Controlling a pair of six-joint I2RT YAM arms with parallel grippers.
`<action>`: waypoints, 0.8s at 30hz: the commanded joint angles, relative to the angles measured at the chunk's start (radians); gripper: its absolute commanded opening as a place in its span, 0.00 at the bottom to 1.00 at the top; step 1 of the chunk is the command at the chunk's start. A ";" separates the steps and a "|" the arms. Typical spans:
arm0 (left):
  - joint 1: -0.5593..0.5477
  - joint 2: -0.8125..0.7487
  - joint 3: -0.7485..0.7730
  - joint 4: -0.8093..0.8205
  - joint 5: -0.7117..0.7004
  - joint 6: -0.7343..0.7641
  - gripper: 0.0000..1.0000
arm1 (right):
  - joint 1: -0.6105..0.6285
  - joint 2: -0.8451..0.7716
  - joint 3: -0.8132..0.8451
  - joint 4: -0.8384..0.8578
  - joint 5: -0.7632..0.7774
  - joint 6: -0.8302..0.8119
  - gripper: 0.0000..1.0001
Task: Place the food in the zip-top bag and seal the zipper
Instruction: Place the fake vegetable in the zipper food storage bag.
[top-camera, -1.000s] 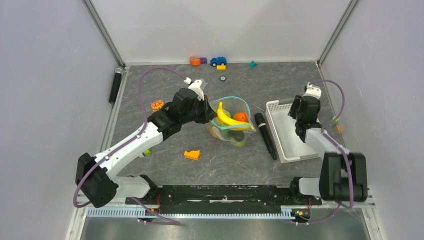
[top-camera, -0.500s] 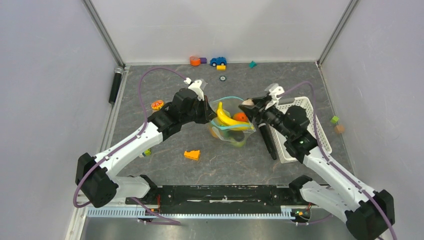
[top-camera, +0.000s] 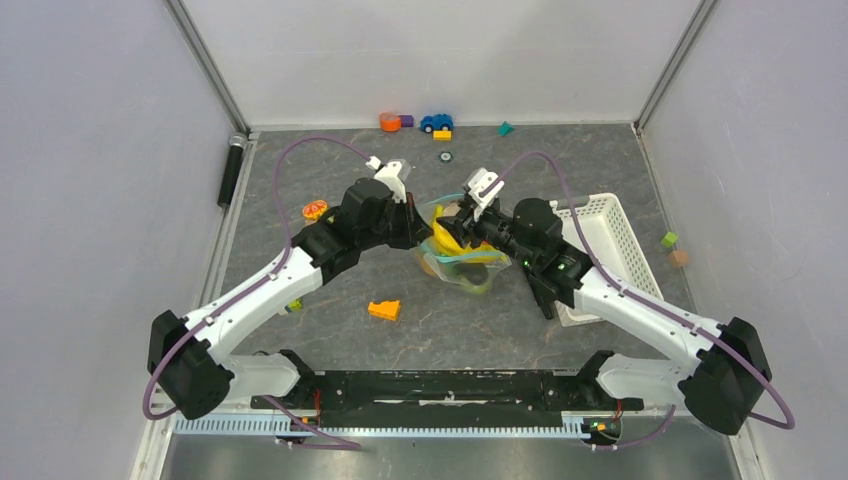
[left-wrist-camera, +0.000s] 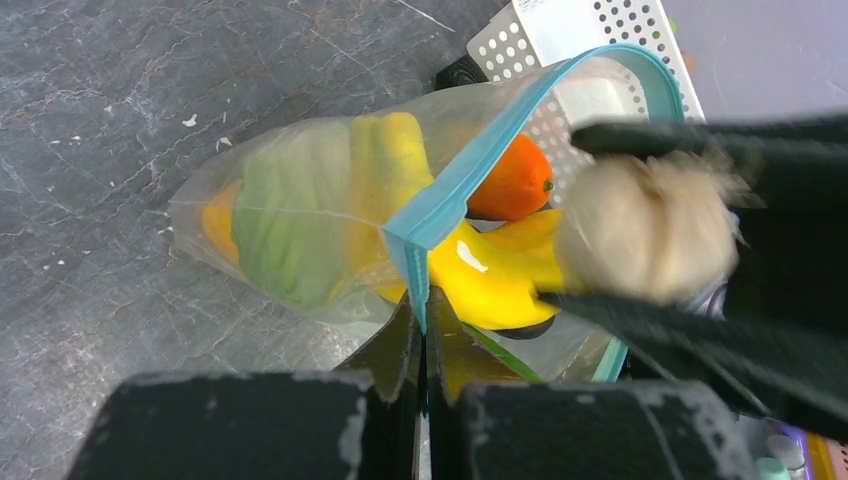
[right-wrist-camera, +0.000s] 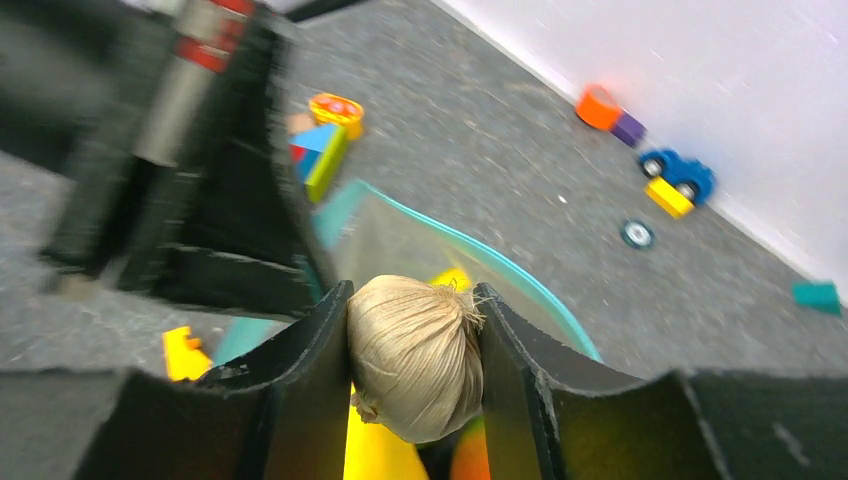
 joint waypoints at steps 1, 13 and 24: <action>0.004 -0.075 -0.012 0.038 0.007 0.031 0.02 | 0.015 0.030 0.060 -0.043 0.257 -0.016 0.44; 0.004 -0.062 -0.017 0.058 -0.048 0.018 0.02 | 0.058 0.049 -0.092 0.227 0.230 0.151 0.98; 0.004 -0.039 0.047 -0.021 -0.113 0.008 0.02 | 0.087 -0.138 -0.302 0.511 0.037 0.140 0.98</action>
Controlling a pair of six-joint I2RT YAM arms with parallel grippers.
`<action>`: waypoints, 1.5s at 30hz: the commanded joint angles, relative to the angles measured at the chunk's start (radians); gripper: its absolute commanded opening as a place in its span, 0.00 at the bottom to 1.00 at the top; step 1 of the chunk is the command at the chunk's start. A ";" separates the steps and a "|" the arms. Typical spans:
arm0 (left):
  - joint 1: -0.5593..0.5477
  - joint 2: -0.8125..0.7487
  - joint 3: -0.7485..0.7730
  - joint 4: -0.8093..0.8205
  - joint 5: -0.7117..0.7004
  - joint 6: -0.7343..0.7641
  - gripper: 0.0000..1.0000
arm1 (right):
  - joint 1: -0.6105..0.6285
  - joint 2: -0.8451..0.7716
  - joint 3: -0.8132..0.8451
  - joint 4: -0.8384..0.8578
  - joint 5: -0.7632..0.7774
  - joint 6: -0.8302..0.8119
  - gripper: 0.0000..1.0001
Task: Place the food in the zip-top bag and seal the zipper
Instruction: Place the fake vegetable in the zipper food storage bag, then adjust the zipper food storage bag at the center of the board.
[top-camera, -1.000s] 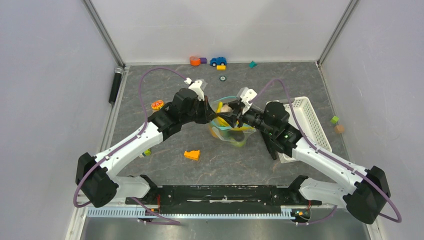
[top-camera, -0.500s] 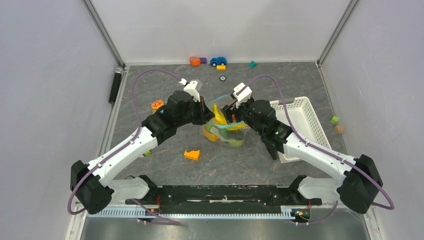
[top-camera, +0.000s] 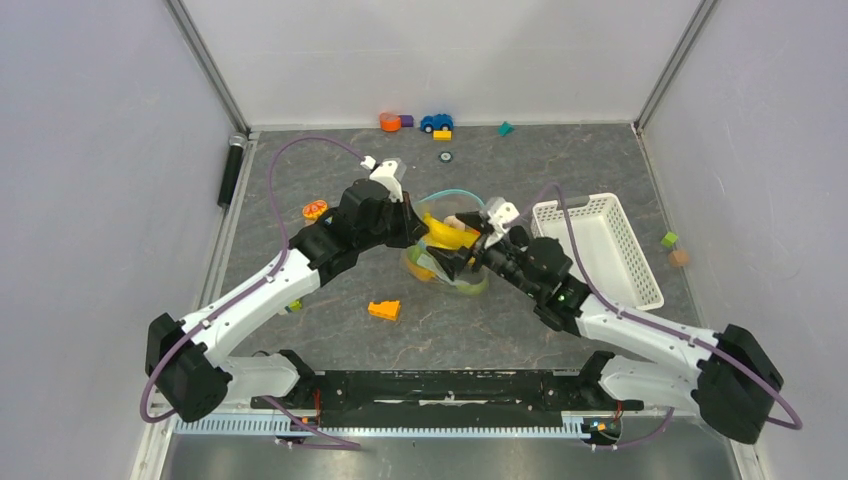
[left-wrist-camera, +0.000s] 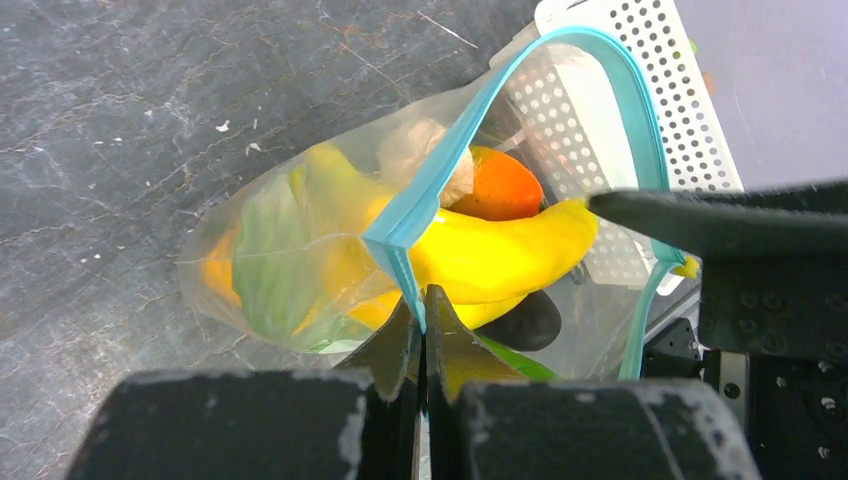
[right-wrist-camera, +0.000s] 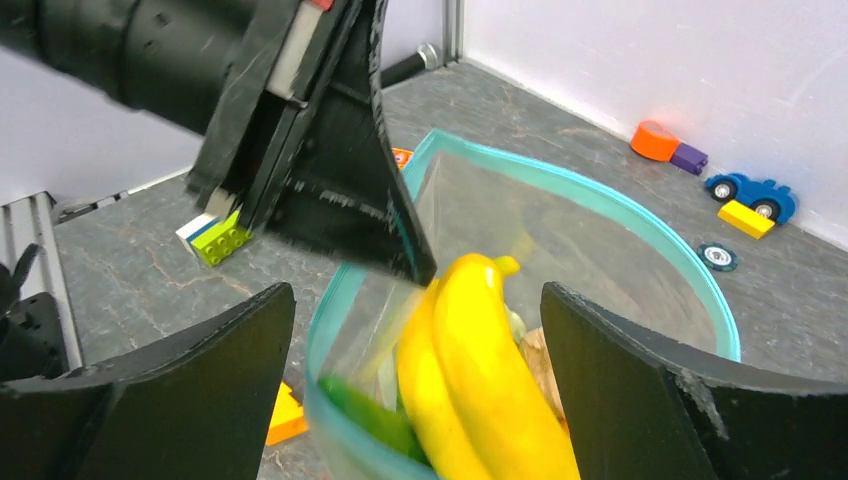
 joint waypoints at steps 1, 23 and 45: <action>0.004 -0.014 0.066 -0.031 -0.073 0.013 0.02 | 0.001 -0.149 -0.121 0.209 -0.071 -0.006 0.98; 0.006 -0.031 0.037 -0.091 -0.234 0.014 0.03 | 0.000 -0.493 -0.414 0.154 0.155 -0.129 0.98; 0.006 -0.140 -0.027 -0.083 -0.190 0.081 0.02 | -0.075 -0.596 -0.345 -0.205 -0.193 -0.431 0.98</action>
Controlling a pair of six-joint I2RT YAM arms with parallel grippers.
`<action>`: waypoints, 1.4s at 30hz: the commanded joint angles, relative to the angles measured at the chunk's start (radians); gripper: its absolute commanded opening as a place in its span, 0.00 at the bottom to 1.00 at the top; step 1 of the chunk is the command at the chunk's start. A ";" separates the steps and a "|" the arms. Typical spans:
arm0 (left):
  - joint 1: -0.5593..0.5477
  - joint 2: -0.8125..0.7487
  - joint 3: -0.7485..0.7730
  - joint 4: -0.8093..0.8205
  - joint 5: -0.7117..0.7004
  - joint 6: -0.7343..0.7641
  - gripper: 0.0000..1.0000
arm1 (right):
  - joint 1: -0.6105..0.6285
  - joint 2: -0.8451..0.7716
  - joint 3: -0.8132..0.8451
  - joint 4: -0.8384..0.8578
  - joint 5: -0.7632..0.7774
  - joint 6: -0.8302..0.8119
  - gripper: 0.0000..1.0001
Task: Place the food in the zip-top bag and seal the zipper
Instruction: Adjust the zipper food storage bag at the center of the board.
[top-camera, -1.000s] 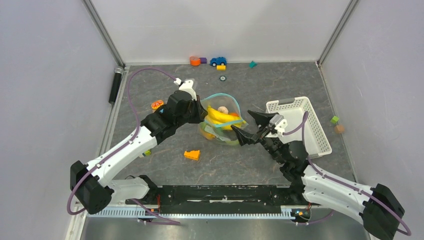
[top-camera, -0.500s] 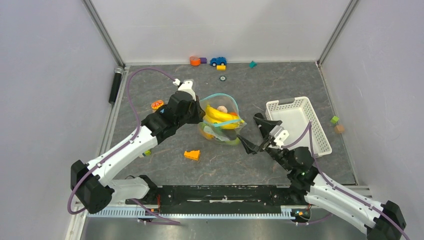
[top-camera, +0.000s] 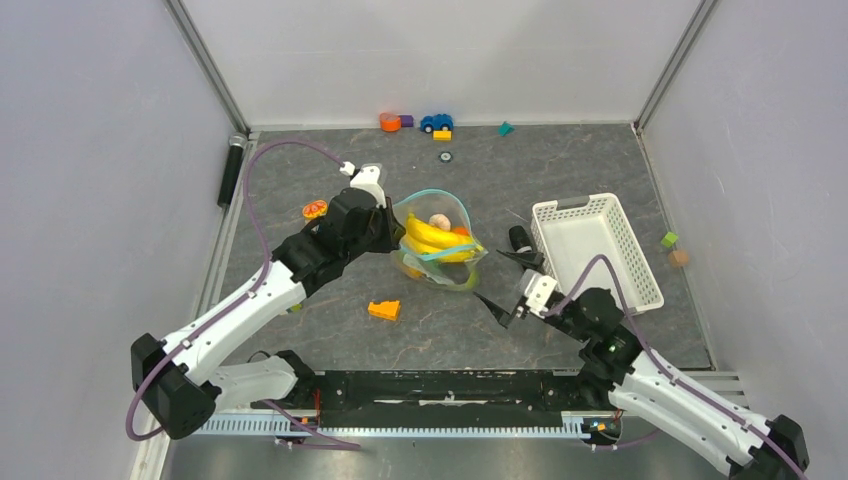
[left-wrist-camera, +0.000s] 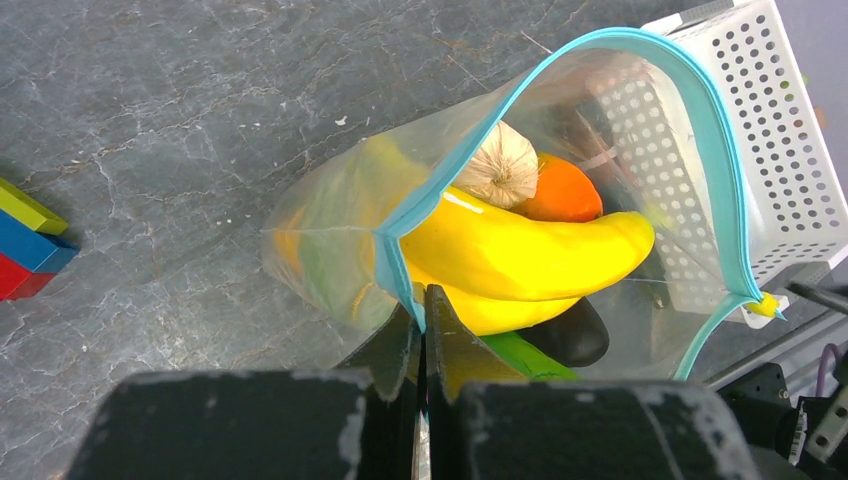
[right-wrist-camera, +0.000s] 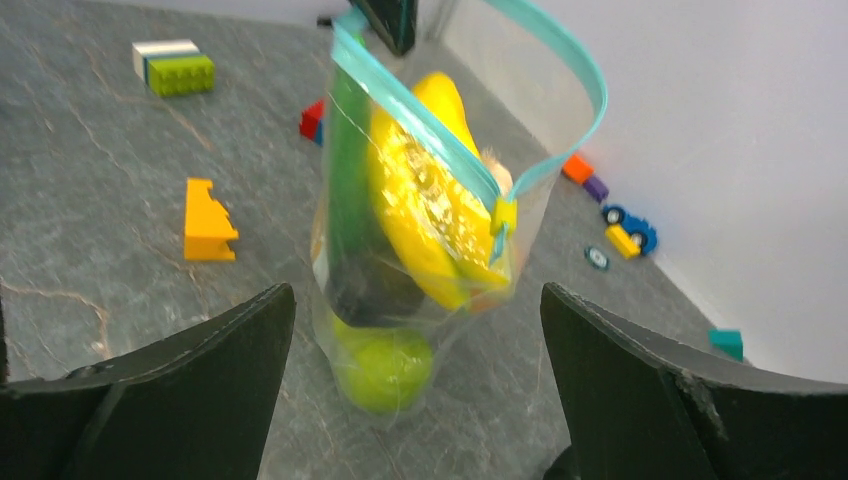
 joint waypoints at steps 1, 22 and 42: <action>0.006 -0.061 -0.020 0.036 0.001 0.037 0.02 | -0.060 0.121 0.080 0.017 -0.045 -0.026 0.98; 0.006 -0.100 -0.052 0.008 -0.087 0.029 0.02 | -0.354 0.553 0.173 0.491 -0.711 0.258 0.73; 0.006 -0.129 -0.060 0.003 -0.094 0.026 0.02 | -0.354 0.632 0.190 0.473 -0.668 0.299 0.38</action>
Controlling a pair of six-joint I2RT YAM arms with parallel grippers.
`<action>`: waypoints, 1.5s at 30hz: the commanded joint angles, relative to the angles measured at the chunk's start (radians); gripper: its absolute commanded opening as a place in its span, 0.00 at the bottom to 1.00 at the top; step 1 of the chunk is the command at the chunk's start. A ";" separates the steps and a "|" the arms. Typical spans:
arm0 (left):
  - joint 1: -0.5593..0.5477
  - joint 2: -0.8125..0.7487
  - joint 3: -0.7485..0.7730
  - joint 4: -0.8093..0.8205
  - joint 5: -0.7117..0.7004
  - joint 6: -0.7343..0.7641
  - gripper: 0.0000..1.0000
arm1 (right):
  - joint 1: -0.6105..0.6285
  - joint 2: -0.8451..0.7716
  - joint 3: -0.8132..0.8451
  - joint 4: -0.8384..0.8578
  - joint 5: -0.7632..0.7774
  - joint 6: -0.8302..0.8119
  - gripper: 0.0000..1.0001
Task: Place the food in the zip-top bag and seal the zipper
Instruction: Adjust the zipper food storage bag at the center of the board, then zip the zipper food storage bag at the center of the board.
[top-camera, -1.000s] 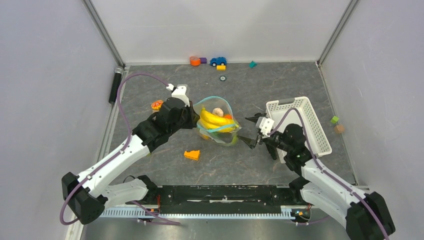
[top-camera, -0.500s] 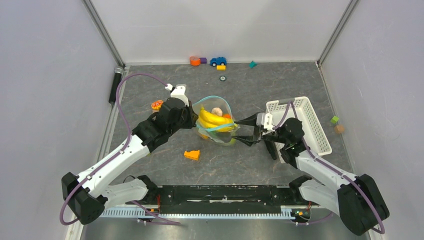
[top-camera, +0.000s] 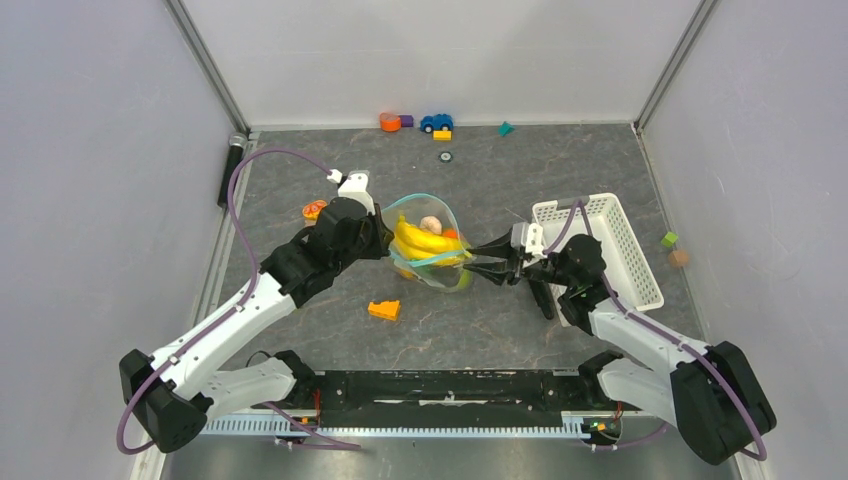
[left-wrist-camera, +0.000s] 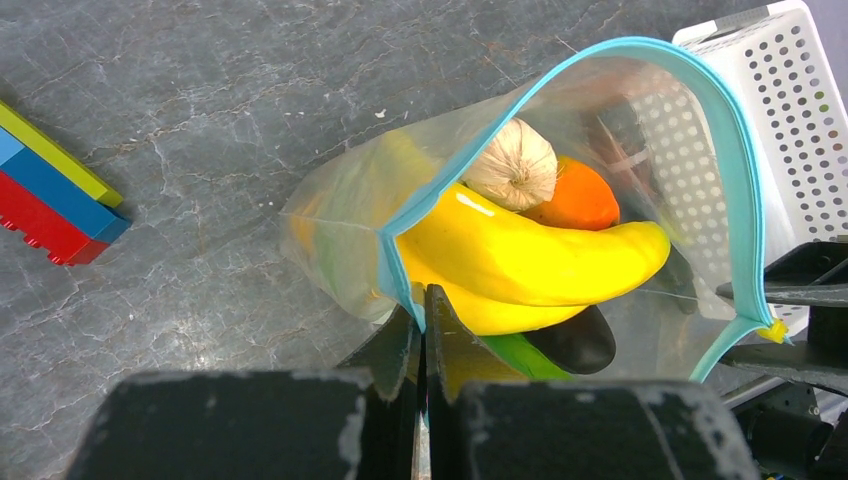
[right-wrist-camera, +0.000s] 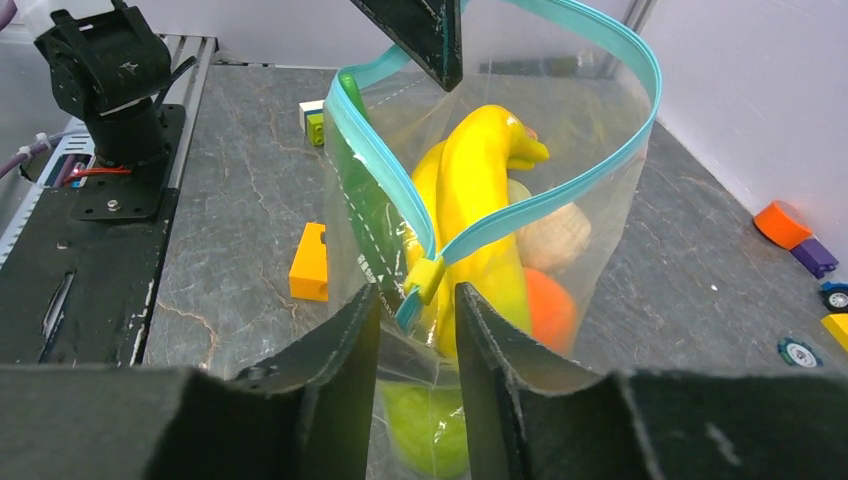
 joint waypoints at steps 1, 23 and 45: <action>0.006 -0.031 -0.001 0.038 -0.029 0.025 0.02 | -0.002 0.026 0.025 0.038 0.017 0.023 0.35; 0.006 -0.008 0.200 0.201 0.493 0.561 1.00 | -0.016 0.072 0.116 -0.059 0.115 0.053 0.00; -0.047 0.341 0.422 -0.101 1.034 1.324 0.85 | -0.018 0.113 0.300 -0.455 -0.008 -0.236 0.00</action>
